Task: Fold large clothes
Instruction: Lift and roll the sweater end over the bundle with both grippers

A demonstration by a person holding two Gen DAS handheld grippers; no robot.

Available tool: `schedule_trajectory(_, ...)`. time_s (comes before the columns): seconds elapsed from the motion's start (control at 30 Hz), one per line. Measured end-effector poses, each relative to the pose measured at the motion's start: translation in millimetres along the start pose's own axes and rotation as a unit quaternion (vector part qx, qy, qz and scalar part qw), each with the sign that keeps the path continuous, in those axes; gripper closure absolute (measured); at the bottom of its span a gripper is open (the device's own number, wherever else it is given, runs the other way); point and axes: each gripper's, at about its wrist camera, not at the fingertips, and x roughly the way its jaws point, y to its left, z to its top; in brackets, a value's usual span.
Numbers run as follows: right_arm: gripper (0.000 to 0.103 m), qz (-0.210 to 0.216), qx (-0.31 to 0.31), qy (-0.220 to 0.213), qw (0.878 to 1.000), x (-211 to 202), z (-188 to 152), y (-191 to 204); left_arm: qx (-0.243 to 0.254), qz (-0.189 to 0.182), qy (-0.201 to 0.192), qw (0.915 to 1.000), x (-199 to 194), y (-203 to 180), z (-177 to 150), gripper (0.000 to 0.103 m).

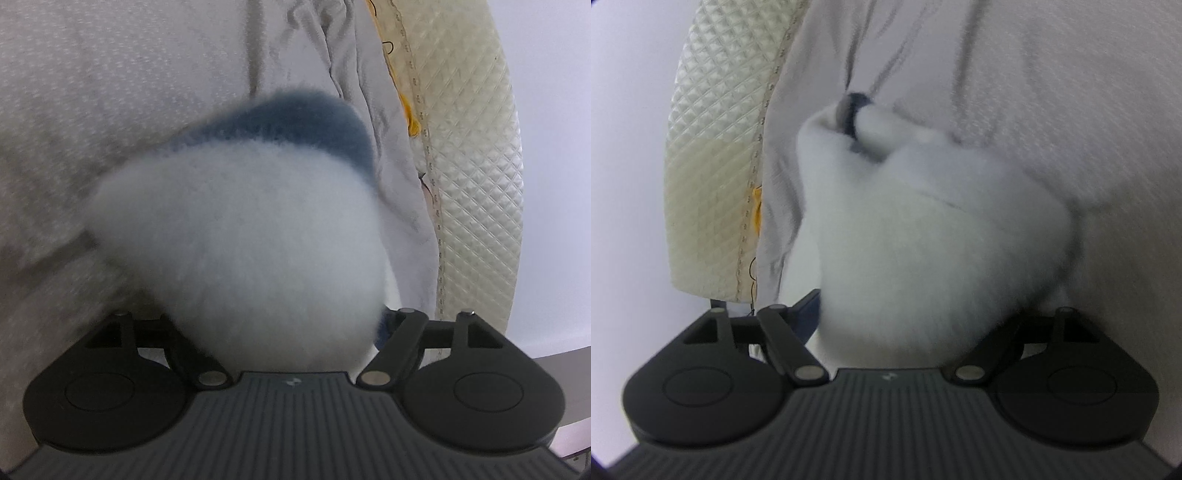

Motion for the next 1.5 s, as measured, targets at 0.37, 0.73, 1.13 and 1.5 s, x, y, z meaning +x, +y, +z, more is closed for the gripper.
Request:
schedule_trajectory(0.37, 0.056, 0.044, -0.065, -0.030, 0.997, 7.0, 16.3, 22.9, 0.095, -0.011, -0.034, 0.9948, -2.0, -34.2, 2.5, 0.054)
schedule_trajectory(0.73, 0.058, 0.128, -0.148, -0.059, 0.979, -47.7, 34.4, 94.7, 0.164, -0.086, -0.021, 0.9825, -26.0, -120.1, 7.0, 0.055)
schedule_trajectory(1.13, 0.058, 0.182, -0.163, -0.154, 0.957, -118.1, 148.1, 157.3, 0.245, -0.158, 0.029, 0.9561, 66.0, -311.0, -43.4, 0.055)
schedule_trajectory(1.5, 0.057, 0.143, -0.169, -0.219, 0.950, -129.8, 266.0, 128.5, 0.272, -0.163, 0.074, 0.9456, 218.4, -358.3, -126.1, 0.055)
